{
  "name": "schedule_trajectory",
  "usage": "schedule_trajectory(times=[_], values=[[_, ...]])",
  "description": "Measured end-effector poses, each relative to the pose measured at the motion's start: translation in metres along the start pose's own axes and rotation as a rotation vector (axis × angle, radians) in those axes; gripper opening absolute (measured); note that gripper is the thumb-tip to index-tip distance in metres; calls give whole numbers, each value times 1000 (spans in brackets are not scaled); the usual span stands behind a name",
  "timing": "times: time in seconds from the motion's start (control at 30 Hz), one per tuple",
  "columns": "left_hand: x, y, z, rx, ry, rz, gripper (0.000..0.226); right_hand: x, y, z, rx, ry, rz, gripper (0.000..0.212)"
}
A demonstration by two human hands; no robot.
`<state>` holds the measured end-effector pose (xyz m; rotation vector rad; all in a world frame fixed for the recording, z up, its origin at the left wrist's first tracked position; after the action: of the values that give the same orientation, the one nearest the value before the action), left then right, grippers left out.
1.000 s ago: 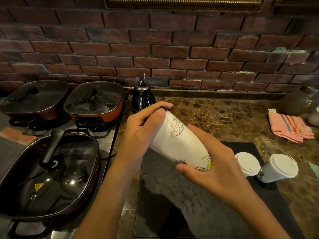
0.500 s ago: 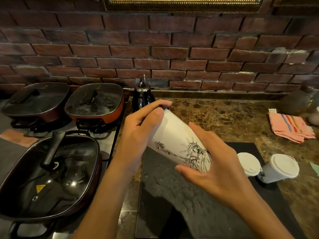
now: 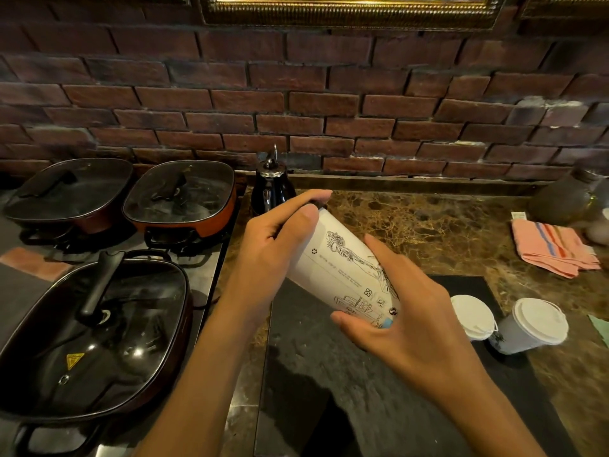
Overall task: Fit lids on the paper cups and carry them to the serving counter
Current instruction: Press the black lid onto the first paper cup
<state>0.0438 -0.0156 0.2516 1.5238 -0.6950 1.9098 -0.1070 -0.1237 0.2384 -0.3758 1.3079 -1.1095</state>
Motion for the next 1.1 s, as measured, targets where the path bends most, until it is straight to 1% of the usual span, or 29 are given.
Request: schedule_trajectory(times=[0.03,0.1,0.13,0.17,0.23,0.3,0.37,0.43,0.47,0.5,0.53,0.6,0.67,0.73,0.77,0.8,0.83,0.9,0.93,1.0,1.03,1.1], values=[[-1,0,0,-12,-2,-2,45,0,1,-1,-14,28,67,89],[-2,-1,-1,-42,-10,-6,45,2,4,-4,-83,140,402,72],[-3,0,-2,-58,-21,-3,46,3,6,-5,-124,202,568,65],[-4,0,-3,-73,-36,3,49,5,8,-6,-148,246,672,63],[-6,0,-4,-85,-63,3,53,8,12,-8,-157,301,762,60],[-8,-1,-6,-44,-53,-33,51,8,14,-7,-153,334,860,57],[-12,-2,-9,5,-29,-168,52,8,17,-6,-143,333,930,57],[-18,4,-15,27,-24,-340,62,8,20,-6,-142,331,998,55],[-21,7,-17,54,-32,-386,66,7,22,-5,-140,328,1009,55],[-22,10,-19,90,-43,-408,70,5,22,-5,-121,314,971,57],[-23,11,-20,129,-55,-410,74,3,21,-5,-90,284,860,62],[-21,11,-19,174,-58,-386,74,-1,18,-6,-30,193,537,77],[-15,9,-17,182,-24,-338,54,-4,20,-8,1,116,279,91],[-9,9,-15,203,6,-308,26,-6,22,-10,27,80,155,97],[-7,10,-14,220,12,-301,19,-8,22,-10,44,72,140,97],[-5,11,-13,234,15,-302,17,-9,21,-9,54,75,181,95],[-4,12,-13,240,17,-312,16,-10,21,-8,52,92,288,91],[-4,12,-13,230,13,-363,17,-8,21,-5,-11,141,622,77],[-5,12,-13,223,9,-391,20,-8,22,-4,-69,174,793,70],[-6,12,-13,212,4,-423,36,-7,25,-3,-187,250,1073,59],[-7,11,-12,195,7,-435,43,-7,27,-2,-237,282,1181,57],[-11,9,-9,145,14,-484,48,-9,31,0,-317,329,1338,58]])
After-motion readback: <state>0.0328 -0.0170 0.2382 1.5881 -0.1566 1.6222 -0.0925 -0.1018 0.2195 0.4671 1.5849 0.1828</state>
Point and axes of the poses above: each hand's wrist, its own z-axis towards the middle knuckle, its own y-axis out of the palm, x = y × z, the point moved 4 cm from there along z, towards the middle knuckle, and after that the axes turned 4 degrees about -x, right-handed, at the moved point
